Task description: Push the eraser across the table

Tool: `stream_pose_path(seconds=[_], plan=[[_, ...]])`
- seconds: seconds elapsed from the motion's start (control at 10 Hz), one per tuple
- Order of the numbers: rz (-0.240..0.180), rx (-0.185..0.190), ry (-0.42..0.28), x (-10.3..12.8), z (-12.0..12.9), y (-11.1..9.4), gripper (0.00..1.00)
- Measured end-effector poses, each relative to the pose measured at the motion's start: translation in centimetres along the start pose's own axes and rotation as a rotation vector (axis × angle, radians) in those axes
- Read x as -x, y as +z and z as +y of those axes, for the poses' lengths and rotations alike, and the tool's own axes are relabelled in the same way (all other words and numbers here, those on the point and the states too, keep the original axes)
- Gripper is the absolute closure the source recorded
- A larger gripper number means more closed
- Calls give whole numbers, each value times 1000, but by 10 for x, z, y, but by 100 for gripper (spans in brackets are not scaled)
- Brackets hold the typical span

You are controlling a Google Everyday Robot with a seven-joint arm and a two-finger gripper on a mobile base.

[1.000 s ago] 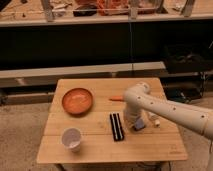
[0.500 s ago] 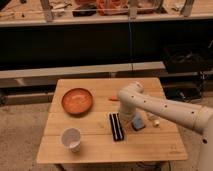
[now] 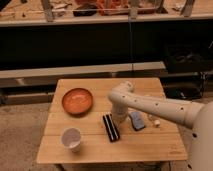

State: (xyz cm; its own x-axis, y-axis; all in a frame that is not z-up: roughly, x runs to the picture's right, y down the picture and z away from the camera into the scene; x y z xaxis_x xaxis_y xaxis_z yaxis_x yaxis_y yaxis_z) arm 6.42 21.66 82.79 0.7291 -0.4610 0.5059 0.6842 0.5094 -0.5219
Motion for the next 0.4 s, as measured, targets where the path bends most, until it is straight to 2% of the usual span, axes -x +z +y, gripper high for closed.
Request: stream_pose_path(seconds=[0.2,0.4], plan=[[3,4,-39,21,-16,0,100],[9,9,-57,24,-16,0,100]])
